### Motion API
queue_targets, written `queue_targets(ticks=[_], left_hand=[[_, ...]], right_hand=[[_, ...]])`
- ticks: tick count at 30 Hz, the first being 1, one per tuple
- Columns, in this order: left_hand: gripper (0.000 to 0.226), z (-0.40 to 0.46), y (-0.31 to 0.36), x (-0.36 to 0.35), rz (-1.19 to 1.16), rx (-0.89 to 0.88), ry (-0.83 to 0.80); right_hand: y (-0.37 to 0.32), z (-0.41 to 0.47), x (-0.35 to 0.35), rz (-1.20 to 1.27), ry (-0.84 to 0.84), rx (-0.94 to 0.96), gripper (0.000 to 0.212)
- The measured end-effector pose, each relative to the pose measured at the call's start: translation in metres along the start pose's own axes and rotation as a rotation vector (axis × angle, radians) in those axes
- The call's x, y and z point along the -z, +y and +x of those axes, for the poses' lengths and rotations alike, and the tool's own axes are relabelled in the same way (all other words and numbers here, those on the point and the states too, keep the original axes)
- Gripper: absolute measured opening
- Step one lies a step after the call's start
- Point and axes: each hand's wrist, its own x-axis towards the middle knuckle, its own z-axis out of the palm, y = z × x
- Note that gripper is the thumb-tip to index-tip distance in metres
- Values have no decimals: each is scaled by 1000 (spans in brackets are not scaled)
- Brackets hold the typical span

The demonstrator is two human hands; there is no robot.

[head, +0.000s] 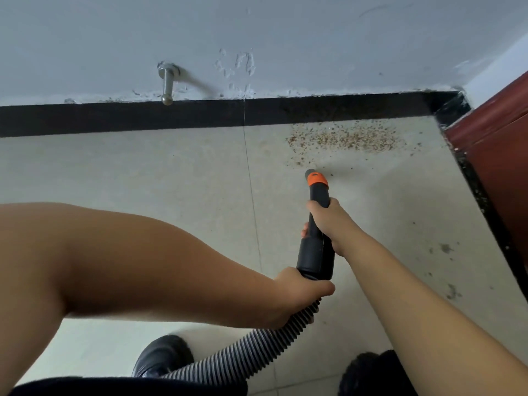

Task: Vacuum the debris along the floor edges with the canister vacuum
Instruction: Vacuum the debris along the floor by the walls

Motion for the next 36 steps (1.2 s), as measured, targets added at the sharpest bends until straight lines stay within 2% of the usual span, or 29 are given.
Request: queue_targets(ticks=[5, 14, 22, 25, 27, 33, 36], left_hand=[[29, 11, 16, -15, -13, -54, 60], [25, 6, 8, 2, -91, -62, 186], [24, 12, 12, -31, 10, -34, 5], [27, 18, 20, -44, 71, -53, -17], [28, 21, 24, -48, 83, -67, -21], [28, 21, 19, -35, 22, -75, 94], [26, 20, 17, -19, -18, -78, 166]], right_hand=[[-12, 14, 19, 26, -10, 0, 34], [-22, 14, -20, -102, -179, 35, 32], [-4, 12, 32, -32, -11, -25, 35], [1, 14, 58, 11, 101, -44, 34], [1, 17, 68, 31, 110, -48, 33], [-10, 23, 39, 46, -78, 5, 25], [-18, 24, 15, 12, -166, 22, 28]])
